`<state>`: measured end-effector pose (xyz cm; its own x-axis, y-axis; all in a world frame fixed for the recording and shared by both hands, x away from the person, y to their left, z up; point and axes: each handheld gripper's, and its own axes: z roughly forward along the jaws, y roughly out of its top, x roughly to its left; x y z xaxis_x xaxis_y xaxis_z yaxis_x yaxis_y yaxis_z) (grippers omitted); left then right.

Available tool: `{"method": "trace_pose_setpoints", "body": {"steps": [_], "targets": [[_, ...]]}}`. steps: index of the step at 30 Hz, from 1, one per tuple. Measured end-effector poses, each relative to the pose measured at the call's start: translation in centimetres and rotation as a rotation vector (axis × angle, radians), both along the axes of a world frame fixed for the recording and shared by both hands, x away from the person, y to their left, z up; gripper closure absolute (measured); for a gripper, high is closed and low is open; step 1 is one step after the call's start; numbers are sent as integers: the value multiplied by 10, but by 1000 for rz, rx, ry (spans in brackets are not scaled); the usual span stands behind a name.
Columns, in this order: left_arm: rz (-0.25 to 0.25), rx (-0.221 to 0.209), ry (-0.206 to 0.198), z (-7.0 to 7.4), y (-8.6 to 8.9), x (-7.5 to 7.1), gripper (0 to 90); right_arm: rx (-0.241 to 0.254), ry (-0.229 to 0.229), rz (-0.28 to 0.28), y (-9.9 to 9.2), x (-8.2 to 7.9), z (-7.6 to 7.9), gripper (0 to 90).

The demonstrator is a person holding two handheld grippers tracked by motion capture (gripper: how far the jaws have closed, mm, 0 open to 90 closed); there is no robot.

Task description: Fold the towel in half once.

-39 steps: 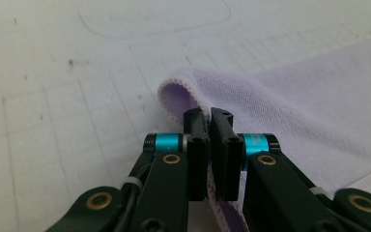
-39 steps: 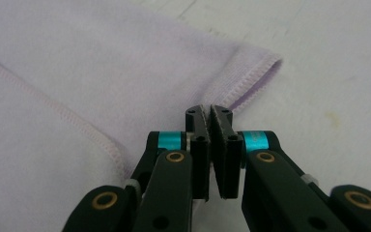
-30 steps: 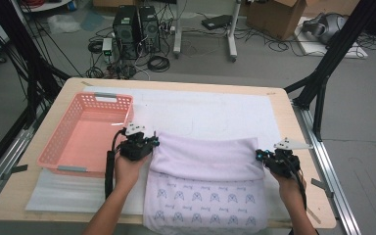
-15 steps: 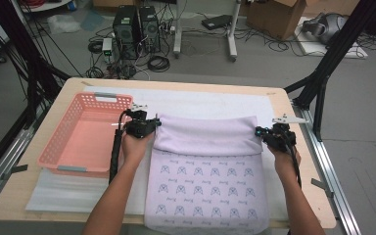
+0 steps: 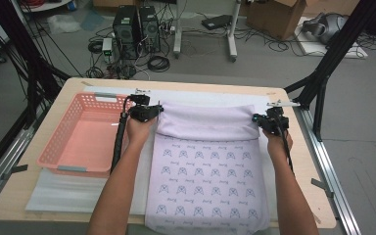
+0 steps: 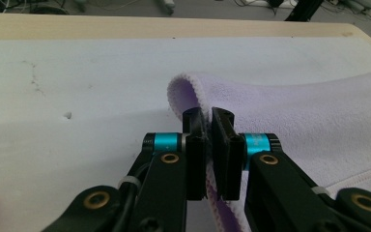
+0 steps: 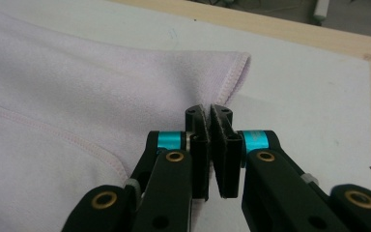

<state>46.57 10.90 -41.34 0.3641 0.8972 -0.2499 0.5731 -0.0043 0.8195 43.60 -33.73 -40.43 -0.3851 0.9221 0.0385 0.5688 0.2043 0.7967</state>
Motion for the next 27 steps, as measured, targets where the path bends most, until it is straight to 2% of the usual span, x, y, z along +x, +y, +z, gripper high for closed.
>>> {"method": "trace_pose_setpoints", "body": {"steps": [1,2,3,5,6,9,11,13,16,18,20,22,24,26,27], "targets": [[10,14,-8,0,1,-1,802,-16,9,2,2,3,-1,861],[9,15,-15,0,1,-1,737,-27,9,4,4,4,-2,842],[8,5,-21,0,2,-2,674,-16,9,5,5,5,-2,824],[-19,16,-38,3,2,-6,581,11,15,11,5,5,-5,652],[-34,19,-44,4,2,-8,580,18,21,9,5,5,-5,611],[-84,29,-23,5,1,-12,551,51,53,0,4,5,-7,564],[-105,21,-42,4,-1,-17,531,67,67,4,3,3,-6,559],[-123,32,-35,1,-3,-20,530,63,71,15,2,1,-4,569],[-147,40,-12,-6,-5,-25,516,88,89,25,-1,-3,-3,593],[-174,71,24,-10,-8,-27,505,97,98,39,-3,-6,-3,610],[-187,97,16,-11,-12,-30,507,97,113,55,-5,-8,-5,617],[-183,90,1,-15,-13,-33,546,99,133,66,-6,-10,-9,626],[-194,96,32,-21,-15,-34,598,98,156,78,-7,-12,-14,627],[-196,102,46,-26,-16,-36,648,91,174,88,-8,-14,-19,640],[-203,107,57,-27,-17,-37,709,87,174,91,-9,-15,-21,672]]}}
